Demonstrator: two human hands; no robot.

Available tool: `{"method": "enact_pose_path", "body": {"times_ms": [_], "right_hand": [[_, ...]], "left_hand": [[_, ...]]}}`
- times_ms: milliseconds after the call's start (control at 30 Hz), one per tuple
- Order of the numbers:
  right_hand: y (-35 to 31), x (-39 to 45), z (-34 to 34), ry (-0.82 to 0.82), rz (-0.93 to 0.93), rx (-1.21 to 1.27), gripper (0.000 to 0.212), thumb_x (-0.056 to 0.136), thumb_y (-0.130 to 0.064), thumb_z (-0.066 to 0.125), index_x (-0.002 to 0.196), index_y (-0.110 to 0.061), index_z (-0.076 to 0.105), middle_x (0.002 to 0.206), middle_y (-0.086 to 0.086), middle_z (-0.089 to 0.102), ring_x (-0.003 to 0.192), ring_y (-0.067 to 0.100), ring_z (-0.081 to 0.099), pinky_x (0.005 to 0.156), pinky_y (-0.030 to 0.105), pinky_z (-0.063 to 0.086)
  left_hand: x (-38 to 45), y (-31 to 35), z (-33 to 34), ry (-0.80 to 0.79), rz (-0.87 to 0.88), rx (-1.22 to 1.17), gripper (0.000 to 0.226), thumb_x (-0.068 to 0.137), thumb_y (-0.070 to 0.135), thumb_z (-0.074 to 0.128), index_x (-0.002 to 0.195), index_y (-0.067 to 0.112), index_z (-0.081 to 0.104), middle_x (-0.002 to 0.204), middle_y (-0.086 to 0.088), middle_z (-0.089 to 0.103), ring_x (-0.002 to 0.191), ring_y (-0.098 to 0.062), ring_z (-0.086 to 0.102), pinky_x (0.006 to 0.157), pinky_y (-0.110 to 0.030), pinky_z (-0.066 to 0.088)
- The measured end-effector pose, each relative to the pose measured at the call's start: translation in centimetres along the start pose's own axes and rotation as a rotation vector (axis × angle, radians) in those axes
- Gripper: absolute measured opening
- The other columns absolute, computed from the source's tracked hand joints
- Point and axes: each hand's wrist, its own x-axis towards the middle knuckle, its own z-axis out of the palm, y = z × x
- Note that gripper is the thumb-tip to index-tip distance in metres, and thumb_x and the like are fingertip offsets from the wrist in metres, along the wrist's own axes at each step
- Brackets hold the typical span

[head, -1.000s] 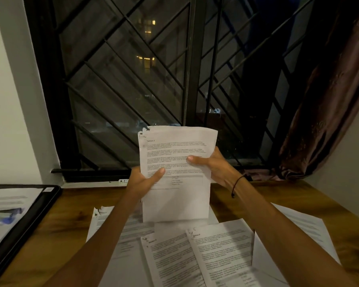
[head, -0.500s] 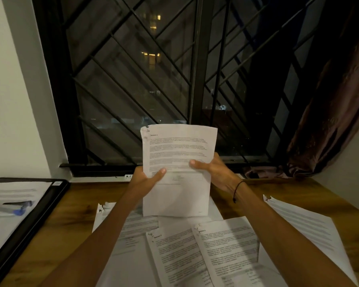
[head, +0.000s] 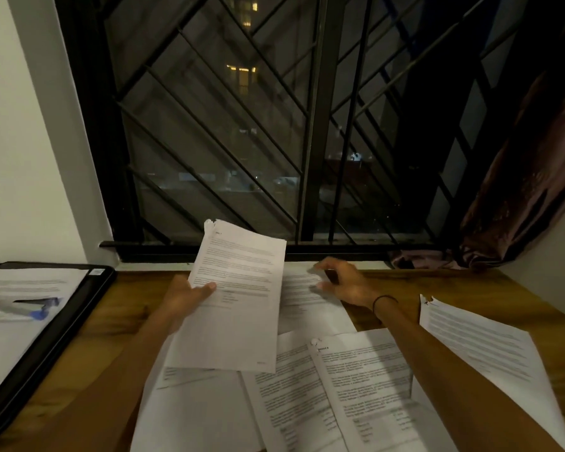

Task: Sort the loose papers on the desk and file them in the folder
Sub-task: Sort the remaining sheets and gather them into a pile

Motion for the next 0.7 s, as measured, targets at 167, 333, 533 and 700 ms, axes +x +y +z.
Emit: {"method": "enact_pose_path", "body": {"times_ms": [167,333,533,700], "right_hand": [[3.2,0.1,1.0,-0.217,0.043,-0.223,0.093,0.086,-0.054,0.076,0.160,-0.039,0.021,0.167,-0.006,0.025,0.152,0.023,0.028,0.121,0.051,0.033],[4.9,0.6,-0.2,-0.237,0.071,-0.201,0.092,0.073,-0.050,0.084,0.147,-0.049,0.030,0.147,-0.010,0.047,0.135,0.018,0.046,0.111,0.050,0.045],[5.5,1.5,-0.7,-0.032,0.168,-0.101,0.100,0.070,-0.012,0.090,0.147,-0.035,0.030,0.140,0.002,0.049,0.131,0.028,0.051,0.107,0.051,0.050],[6.2,1.6,0.3,0.065,0.281,0.150,0.073,0.078,0.000,0.085,0.140,-0.018,0.049,0.130,0.004,0.065,0.123,0.027,0.061,0.101,0.043,0.054]], "left_hand": [[-0.4,-0.5,-1.3,0.029,-0.043,0.020,0.021,0.091,0.023,0.076,0.104,0.016,0.060,0.108,-0.006,0.069,0.092,-0.023,0.068,0.078,-0.043,0.060],[-0.9,-0.4,-2.2,0.063,-0.072,-0.026,0.025,0.093,0.019,0.074,0.088,0.022,0.050,0.094,-0.004,0.062,0.085,-0.025,0.066,0.084,-0.048,0.058],[-1.4,-1.2,-3.5,0.042,-0.108,-0.034,0.030,0.087,0.029,0.080,0.106,0.013,0.062,0.107,-0.012,0.071,0.096,-0.033,0.072,0.085,-0.055,0.061],[-1.3,-0.9,-2.8,0.027,-0.083,-0.085,0.022,0.092,0.022,0.075,0.092,0.021,0.053,0.098,-0.006,0.065,0.095,-0.029,0.066,0.087,-0.051,0.058]]}}
